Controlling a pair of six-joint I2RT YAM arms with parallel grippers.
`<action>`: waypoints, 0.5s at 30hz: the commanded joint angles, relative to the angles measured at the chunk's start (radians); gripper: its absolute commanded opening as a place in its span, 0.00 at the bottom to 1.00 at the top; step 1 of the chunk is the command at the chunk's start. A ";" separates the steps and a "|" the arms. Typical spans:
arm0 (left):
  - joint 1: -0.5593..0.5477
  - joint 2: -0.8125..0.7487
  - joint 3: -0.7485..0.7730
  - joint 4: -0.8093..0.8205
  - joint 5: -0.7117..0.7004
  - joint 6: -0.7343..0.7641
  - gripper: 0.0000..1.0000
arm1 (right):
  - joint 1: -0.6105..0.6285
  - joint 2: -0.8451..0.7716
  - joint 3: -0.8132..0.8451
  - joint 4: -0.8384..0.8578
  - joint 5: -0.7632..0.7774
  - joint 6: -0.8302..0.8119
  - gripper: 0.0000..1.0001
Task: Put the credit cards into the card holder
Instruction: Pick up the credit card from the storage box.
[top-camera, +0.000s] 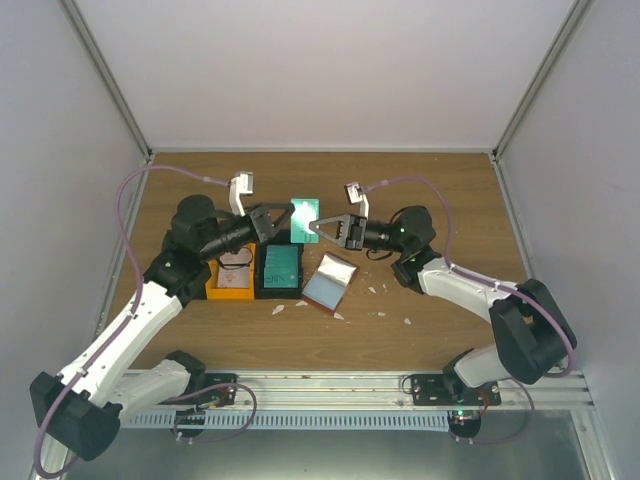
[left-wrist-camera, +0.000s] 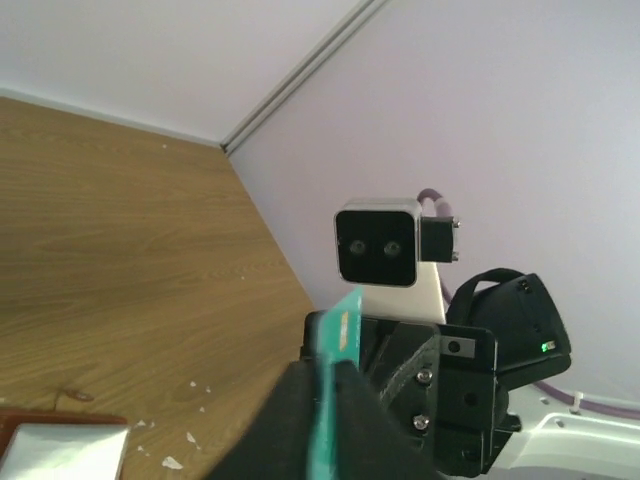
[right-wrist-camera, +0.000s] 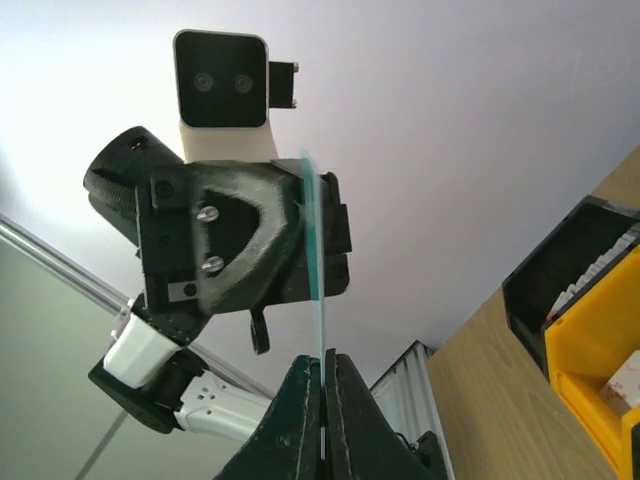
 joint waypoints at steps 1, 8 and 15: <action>-0.001 0.000 0.019 -0.103 -0.036 0.125 0.31 | -0.015 -0.016 0.023 -0.130 0.026 -0.101 0.01; -0.001 0.006 -0.024 -0.406 -0.265 0.247 0.87 | -0.027 -0.145 0.011 -0.700 0.266 -0.464 0.01; -0.054 0.083 -0.055 -0.679 -0.347 0.113 0.99 | -0.028 -0.251 -0.083 -0.893 0.434 -0.552 0.01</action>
